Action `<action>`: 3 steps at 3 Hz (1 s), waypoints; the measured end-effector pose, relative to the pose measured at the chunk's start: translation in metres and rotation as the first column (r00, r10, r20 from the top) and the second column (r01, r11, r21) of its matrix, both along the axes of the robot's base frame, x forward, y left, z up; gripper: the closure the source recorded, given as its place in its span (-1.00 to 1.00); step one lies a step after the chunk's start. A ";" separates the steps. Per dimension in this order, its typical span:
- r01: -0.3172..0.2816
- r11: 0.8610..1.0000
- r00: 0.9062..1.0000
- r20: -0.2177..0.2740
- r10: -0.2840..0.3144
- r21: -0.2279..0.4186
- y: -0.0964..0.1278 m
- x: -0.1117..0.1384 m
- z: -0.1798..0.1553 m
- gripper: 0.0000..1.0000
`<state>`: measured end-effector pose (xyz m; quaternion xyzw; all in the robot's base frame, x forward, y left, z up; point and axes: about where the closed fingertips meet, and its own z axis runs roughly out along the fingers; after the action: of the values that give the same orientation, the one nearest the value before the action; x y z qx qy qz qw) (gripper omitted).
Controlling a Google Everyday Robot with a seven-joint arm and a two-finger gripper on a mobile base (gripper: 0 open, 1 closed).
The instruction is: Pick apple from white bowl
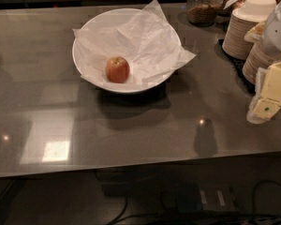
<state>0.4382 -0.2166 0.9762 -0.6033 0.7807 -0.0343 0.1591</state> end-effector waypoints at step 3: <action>-0.197 0.971 0.979 0.086 0.186 0.137 0.088 0.055 0.012 -1.00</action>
Offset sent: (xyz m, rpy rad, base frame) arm 0.0579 0.0799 0.0010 0.0977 -0.0783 0.1616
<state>0.4936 -0.1284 0.9883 -0.6611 0.7130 0.0160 0.2330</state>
